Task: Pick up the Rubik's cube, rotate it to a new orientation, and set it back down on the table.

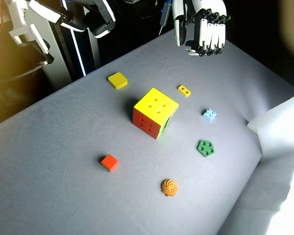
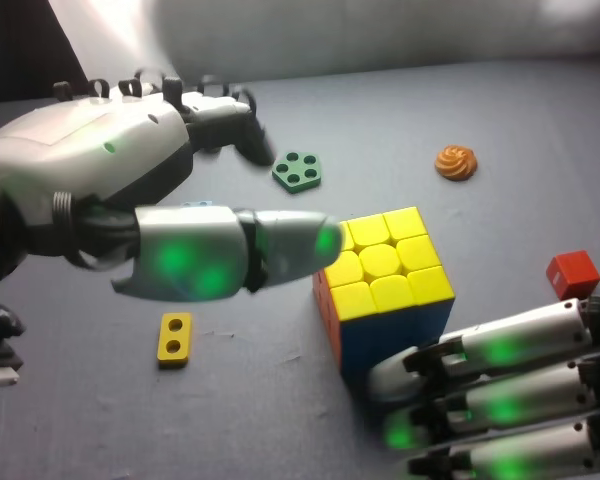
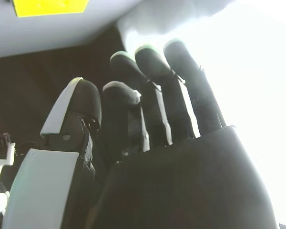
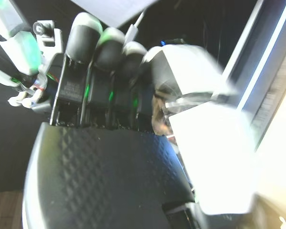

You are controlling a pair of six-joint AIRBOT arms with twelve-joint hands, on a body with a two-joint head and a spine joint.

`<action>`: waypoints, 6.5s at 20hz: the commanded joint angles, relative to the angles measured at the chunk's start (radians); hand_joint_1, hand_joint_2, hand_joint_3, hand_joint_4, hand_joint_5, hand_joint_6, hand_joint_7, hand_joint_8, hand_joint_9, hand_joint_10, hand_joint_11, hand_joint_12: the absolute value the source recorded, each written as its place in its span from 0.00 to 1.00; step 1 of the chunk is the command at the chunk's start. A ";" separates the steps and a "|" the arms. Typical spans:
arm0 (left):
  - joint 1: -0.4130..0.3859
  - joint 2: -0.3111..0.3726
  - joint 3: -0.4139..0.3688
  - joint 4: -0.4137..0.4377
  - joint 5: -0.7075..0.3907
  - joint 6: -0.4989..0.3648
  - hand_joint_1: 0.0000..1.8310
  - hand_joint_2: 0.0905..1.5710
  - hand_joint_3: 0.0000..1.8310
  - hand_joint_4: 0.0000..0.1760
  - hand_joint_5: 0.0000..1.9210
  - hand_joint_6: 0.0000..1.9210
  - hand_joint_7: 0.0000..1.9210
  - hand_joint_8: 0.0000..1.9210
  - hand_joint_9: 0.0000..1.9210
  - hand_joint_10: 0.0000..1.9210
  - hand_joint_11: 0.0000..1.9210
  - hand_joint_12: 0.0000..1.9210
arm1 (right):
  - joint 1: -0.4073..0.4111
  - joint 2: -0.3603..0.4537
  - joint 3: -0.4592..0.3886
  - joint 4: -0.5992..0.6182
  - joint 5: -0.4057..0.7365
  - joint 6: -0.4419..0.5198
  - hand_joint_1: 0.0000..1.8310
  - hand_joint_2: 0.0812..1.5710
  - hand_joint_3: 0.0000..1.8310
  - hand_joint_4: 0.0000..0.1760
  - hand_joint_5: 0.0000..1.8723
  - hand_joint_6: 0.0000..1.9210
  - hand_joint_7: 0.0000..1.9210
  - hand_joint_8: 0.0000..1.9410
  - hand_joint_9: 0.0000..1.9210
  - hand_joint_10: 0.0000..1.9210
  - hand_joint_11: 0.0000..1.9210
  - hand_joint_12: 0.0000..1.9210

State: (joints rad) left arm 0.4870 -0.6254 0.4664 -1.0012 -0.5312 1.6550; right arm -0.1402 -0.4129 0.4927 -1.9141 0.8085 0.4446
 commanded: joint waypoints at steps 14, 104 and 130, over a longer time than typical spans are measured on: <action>-0.013 0.003 -0.022 -0.003 -0.083 0.017 0.00 0.61 0.00 0.00 0.12 0.00 0.11 0.00 0.09 0.00 0.00 0.24 | 0.027 0.012 -0.005 0.085 -0.015 0.005 0.00 0.64 0.00 0.00 0.05 0.00 0.07 0.00 0.06 0.00 0.00 0.16; 0.011 -0.648 0.322 -0.555 -0.358 0.304 0.62 0.50 0.00 0.07 0.06 0.00 0.00 0.00 0.00 0.00 0.00 0.15 | 0.086 0.037 -0.003 0.135 -0.018 0.004 0.00 0.68 0.00 0.00 0.11 0.00 0.11 0.00 0.09 0.00 0.00 0.22; 0.081 -0.737 0.423 -0.538 -0.322 0.306 0.63 0.53 0.00 0.02 0.07 0.00 0.00 0.00 0.00 0.00 0.00 0.13 | 0.108 0.048 -0.001 0.156 -0.007 0.006 0.00 0.69 0.00 0.00 0.07 0.00 0.07 0.00 0.04 0.00 0.00 0.13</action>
State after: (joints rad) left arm 0.5594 -1.3521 0.8879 -1.5589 -0.8608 1.9537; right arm -0.0463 -0.3672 0.4908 -1.8462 0.8150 0.4473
